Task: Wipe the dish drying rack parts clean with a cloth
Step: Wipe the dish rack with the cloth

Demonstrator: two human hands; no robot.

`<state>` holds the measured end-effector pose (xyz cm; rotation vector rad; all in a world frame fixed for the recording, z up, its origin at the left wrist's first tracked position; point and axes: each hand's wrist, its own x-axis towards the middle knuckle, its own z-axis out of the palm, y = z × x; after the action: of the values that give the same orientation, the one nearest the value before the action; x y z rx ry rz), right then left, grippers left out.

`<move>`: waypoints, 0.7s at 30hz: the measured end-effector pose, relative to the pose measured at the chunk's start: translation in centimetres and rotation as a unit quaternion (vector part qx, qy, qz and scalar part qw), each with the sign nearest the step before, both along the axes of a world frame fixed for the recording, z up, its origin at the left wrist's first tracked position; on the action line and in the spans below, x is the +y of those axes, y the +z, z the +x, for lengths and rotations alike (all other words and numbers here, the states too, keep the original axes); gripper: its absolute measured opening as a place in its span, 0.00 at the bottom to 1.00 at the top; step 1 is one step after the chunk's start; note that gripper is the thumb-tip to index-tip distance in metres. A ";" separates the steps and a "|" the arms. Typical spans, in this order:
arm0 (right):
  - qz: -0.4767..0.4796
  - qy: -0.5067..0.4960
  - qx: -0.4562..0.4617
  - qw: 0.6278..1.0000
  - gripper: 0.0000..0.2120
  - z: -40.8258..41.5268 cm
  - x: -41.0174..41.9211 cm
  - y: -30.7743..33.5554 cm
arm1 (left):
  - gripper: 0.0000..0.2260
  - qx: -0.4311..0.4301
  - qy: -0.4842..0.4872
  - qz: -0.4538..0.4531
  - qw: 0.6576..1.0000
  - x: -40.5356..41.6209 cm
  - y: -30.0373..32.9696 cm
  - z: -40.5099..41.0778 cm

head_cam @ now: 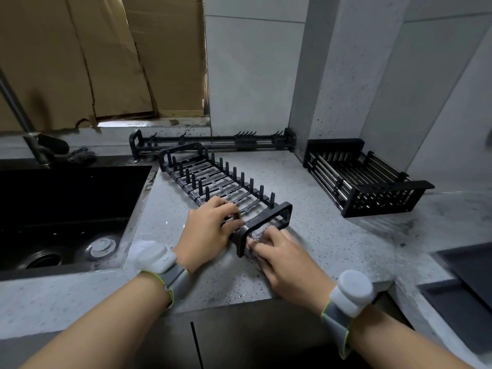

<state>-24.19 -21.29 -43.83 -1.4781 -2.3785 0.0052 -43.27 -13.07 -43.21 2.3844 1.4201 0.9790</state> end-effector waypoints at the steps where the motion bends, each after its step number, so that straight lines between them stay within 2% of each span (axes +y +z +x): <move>1: -0.001 -0.008 -0.010 1.000 0.18 0.6 0.3 0.0 | 0.05 -0.001 0.000 -0.004 1.000 0.0 0.0 0.0; 6: -0.026 -0.141 -0.039 0.989 0.15 3.6 2.4 1.2 | 0.05 0.011 0.000 -0.028 1.000 0.0 0.5 -0.1; 8: -0.035 -0.138 -0.037 0.989 0.13 2.9 2.6 1.5 | 0.05 0.014 0.004 -0.035 0.999 0.0 0.5 -0.1; 11: -0.043 -0.060 -0.017 0.997 0.10 -0.1 1.2 1.3 | 0.04 0.014 0.008 -0.033 0.999 0.0 0.5 0.0; 14: -0.028 -0.014 -0.019 0.999 0.13 -1.2 0.0 0.9 | 0.04 0.016 0.003 -0.040 0.999 0.0 0.6 0.0; 16: -0.027 -0.024 -0.032 0.999 0.16 0.3 0.5 0.9 | 0.04 0.013 -0.001 -0.044 0.999 0.0 0.7 -0.1; 21: -0.030 -0.138 -0.059 0.988 0.15 4.3 2.3 1.5 | 0.04 0.008 -0.003 -0.053 0.999 -0.3 0.9 -0.1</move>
<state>-19.87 -19.01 -42.35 -1.8737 -2.2577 -0.0786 -43.39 -13.32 -42.35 2.3229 1.4329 0.8632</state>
